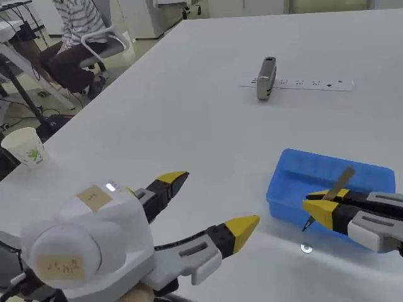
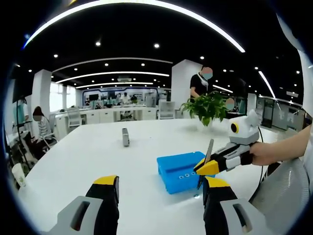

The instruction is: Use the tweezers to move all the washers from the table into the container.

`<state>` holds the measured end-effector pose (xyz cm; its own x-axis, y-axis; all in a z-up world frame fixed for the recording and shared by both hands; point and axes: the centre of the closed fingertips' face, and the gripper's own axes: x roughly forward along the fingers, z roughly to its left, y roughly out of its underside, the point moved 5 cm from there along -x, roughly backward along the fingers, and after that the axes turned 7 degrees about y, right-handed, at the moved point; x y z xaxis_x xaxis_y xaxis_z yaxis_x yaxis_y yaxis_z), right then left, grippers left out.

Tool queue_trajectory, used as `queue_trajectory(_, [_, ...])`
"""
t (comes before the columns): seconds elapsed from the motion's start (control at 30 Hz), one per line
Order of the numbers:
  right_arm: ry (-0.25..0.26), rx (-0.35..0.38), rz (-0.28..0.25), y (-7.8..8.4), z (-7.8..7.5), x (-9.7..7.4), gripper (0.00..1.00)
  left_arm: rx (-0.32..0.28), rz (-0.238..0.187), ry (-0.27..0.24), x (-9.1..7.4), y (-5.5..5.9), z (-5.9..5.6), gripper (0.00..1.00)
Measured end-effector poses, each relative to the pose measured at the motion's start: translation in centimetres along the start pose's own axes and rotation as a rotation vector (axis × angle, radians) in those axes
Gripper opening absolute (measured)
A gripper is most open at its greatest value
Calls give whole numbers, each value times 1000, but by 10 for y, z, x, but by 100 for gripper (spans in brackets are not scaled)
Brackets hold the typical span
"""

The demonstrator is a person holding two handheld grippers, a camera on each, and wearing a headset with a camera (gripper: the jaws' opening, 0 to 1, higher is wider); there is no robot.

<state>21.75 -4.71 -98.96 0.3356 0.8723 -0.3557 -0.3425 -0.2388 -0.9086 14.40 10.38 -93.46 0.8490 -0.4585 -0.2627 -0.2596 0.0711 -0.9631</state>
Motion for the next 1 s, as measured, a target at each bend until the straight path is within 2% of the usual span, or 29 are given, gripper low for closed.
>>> queue_trajectory(0.03, [1,7,10,2,0,1,4,0,-2,-2,0,0,0,70])
queue_trajectory(0.27, [5,-63,68,11,1,5,4,-10,-4,-45,-3,0,6,70])
queue_trajectory(0.37, [-5,-96,90,16,3,9,4,-31,-49,-21,-3,-5,3,73])
queue_trajectory(0.5, [-13,-111,107,23,6,11,4,-42,-59,-9,-2,-6,0,76])
queue_trajectory(0.87, [13,-172,110,22,3,7,4,-62,-45,1,2,-3,0,77])
queue_trajectory(1.0, [-4,-173,112,22,6,8,4,-63,-40,0,2,-2,0,78])
